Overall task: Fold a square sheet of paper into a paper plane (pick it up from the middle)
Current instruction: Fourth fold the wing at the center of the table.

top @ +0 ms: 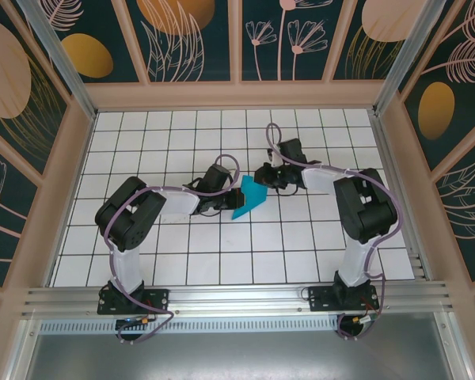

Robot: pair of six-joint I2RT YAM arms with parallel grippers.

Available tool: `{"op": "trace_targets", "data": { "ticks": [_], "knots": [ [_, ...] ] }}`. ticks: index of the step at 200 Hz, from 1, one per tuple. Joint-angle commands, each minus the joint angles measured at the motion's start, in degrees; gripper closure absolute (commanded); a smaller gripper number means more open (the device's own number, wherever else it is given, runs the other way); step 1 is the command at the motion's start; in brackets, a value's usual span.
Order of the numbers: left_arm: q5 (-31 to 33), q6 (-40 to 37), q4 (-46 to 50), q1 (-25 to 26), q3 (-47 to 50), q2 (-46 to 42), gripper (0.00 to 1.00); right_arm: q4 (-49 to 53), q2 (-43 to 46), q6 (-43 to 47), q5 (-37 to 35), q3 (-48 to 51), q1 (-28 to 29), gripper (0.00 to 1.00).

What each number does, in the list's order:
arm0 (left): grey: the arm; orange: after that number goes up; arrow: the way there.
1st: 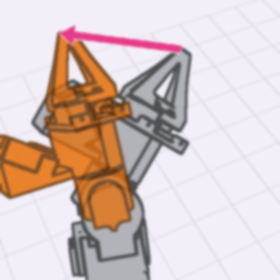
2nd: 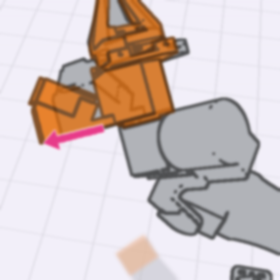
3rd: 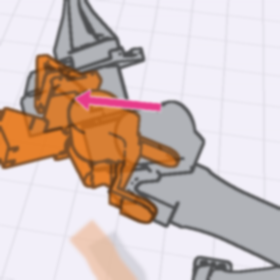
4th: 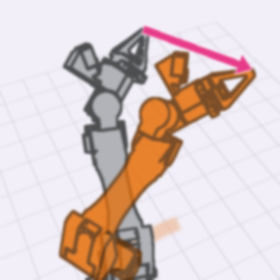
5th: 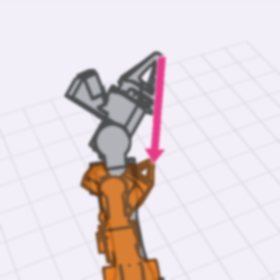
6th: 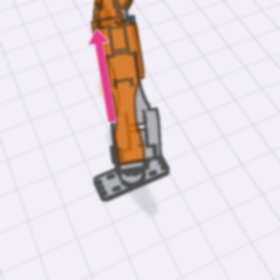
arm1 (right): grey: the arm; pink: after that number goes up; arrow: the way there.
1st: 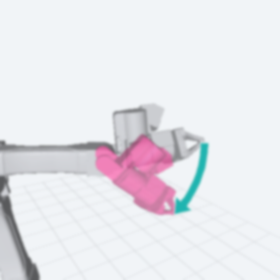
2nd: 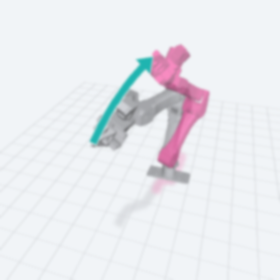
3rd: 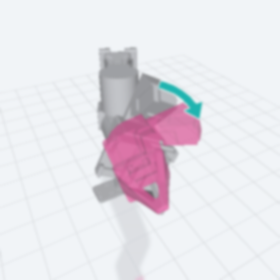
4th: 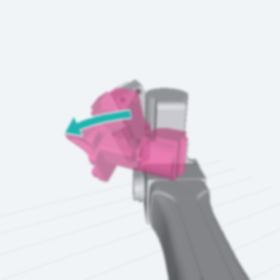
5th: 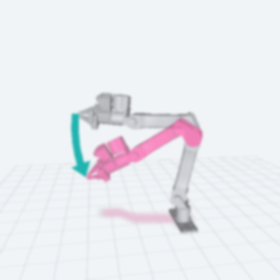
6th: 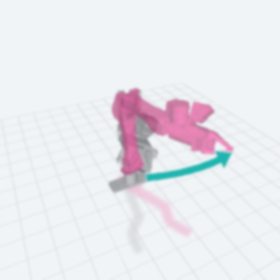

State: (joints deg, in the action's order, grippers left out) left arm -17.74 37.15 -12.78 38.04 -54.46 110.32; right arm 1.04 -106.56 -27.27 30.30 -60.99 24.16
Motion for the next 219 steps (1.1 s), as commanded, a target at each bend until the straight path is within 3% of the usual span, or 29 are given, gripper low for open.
{"op": "trace_targets", "data": {
  "ticks": [1, 35, 95, 120, 175, 219],
  "knots": [
    [3.9, -0.5, 8.2, -0.2, 0.8, 3.1, 1.0, -0.9, -2.8, 1.4, 3.0, 0.2, 0.7, 0.88],
    [3.6, -0.6, 9.4, -0.3, 0.8, 3.1, 1.0, 0.8, -6.5, 2.7, 1.3, -3.4, 0.1, 0.89],
    [3.3, -1.1, 10.6, -0.2, 0.8, 3.4, 1.0, 3.8, -11.8, 4.2, -5.9, -8.9, -6.3, 0.89],
    [3.4, -1.3, 10.4, -0.3, 0.8, 3.3, 1.0, 5.6, -12.0, 3.5, -5.2, -11.9, -8.0, 0.89],
    [3.8, -0.7, 9.5, -0.3, -0.1, 3.7, 1.0, 4.2, 0.5, 0.3, -3.8, -6.9, -3.1, 0.89],
    [3.7, -0.1, 8.0, -0.3, 0.2, 3.6, 1.0, 0.1, 0.4, -3.2, 0.9, 0.1, 0.4, 0.9]
  ]
}}
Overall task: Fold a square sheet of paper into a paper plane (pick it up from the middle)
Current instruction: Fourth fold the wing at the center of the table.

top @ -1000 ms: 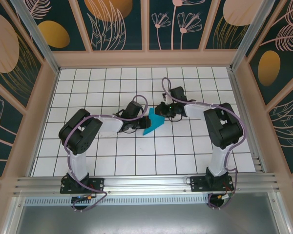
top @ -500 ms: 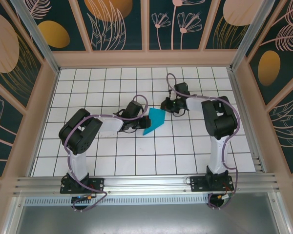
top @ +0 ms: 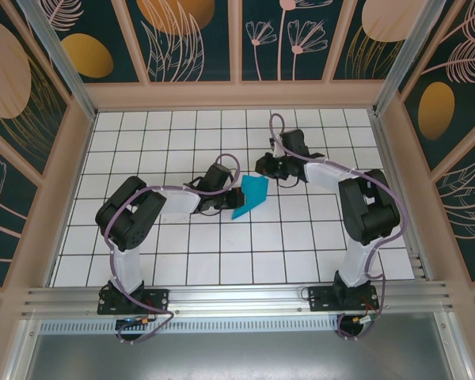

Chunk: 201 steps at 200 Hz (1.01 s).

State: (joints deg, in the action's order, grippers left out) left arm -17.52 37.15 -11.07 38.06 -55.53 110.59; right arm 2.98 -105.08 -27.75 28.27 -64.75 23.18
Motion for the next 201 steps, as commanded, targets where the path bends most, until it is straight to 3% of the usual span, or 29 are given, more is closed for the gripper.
{"op": "trace_targets", "data": {
  "ticks": [1, 39, 93, 141, 201],
  "knots": [
    [3.5, 0.0, 6.2, -0.3, 1.3, 3.3, 1.0, -2.0, -1.2, -2.8, 3.0, 4.0, 1.5, 0.9],
    [2.7, 0.3, 4.6, -0.3, 1.7, 3.2, 1.0, -4.8, -4.8, -3.7, 5.7, 5.7, 2.4, 0.94],
    [-0.3, -0.7, 2.8, -0.4, 1.0, 0.3, 1.0, -2.4, -9.2, -1.4, 2.3, 6.0, 2.2, 0.95],
    [-4.3, 1.0, 0.8, -0.7, 0.1, -2.9, 0.82, -2.5, -10.1, 1.8, 4.1, 5.1, 2.1, 0.95],
    [-10.6, 7.0, -3.3, -1.0, 5.0, -3.9, 0.79, -3.1, -10.7, 2.2, 4.8, 5.2, 1.9, 0.95]
  ]
}}
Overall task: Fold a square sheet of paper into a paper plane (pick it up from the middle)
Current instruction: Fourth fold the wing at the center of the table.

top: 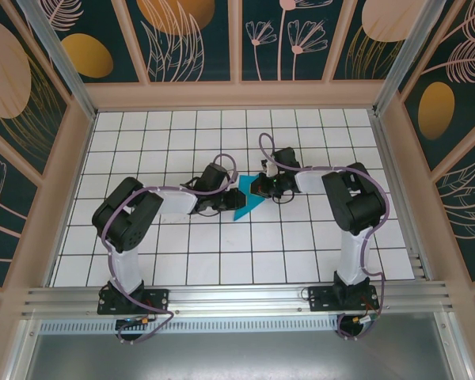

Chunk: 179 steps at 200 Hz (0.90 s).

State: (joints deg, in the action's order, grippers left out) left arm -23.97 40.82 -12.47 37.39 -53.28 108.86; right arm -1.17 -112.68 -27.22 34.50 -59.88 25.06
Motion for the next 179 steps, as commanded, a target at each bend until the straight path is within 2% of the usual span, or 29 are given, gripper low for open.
{"op": "trace_targets", "data": {
  "ticks": [1, 49, 91, 130, 179],
  "knots": [
    [-4.3, 3.4, -2.0, -0.2, 2.8, -2.3, 0.79, 1.1, -3.1, 1.7, -1.4, 0.3, 0.0, 0.95],
    [-7.0, 6.3, -6.5, -0.3, 7.1, -5.8, 0.77, -0.1, -3.4, 1.2, -0.8, 0.5, -0.5, 0.95],
    [-1.3, 6.1, -5.3, -0.3, 9.4, -10.3, 0.77, -0.9, -3.4, 0.7, -0.7, 1.0, -0.7, 0.94],
    [-4.7, 9.3, -11.4, -0.3, 11.4, -8.9, 0.81, -1.5, -3.5, 0.5, -0.1, 1.4, -0.7, 0.94],
    [-7.2, 10.5, -13.2, -0.1, 11.9, -6.2, 0.83, -1.5, -3.7, 0.6, -0.3, 1.6, -0.9, 0.94]
  ]
}}
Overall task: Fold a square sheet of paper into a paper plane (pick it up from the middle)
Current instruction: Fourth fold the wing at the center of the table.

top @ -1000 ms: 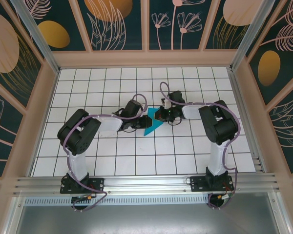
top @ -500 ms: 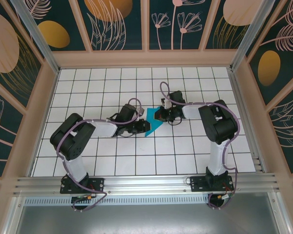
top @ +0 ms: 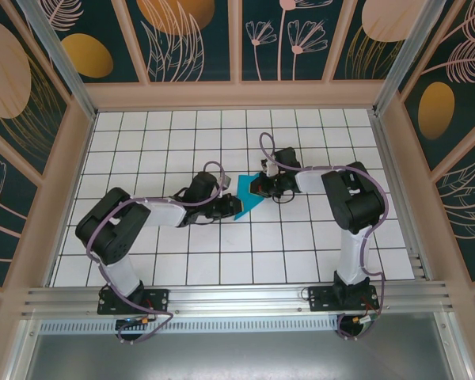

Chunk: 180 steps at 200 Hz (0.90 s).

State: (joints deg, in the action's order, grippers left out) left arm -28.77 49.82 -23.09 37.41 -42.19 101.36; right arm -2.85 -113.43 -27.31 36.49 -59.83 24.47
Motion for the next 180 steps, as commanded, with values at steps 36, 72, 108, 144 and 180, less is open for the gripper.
{"op": "trace_targets", "data": {
  "ticks": [36, 72, 108, 144, 180],
  "knots": [
    [-2.8, 1.7, -2.0, 0.0, 0.9, 2.8, 0.83, 0.4, -3.1, 0.6, -2.3, 1.4, -0.3, 0.94],
    [-2.7, 1.7, -1.7, 0.3, 1.2, 3.4, 0.82, 0.7, -3.4, 0.5, -2.6, 1.3, -0.3, 0.94],
    [-2.0, 1.6, -0.7, 0.6, 1.2, 3.9, 0.82, 1.1, -3.6, 0.4, -2.8, 1.2, -0.4, 0.94],
    [-0.5, 1.0, 1.1, 0.6, 1.4, 4.2, 0.83, 1.2, -3.8, 0.4, -3.0, 1.3, -0.4, 0.95],
    [-0.8, 1.1, 1.2, 0.9, 1.3, 4.8, 0.83, 1.3, -4.1, 0.3, -3.2, 1.2, -0.4, 0.95]
  ]
}}
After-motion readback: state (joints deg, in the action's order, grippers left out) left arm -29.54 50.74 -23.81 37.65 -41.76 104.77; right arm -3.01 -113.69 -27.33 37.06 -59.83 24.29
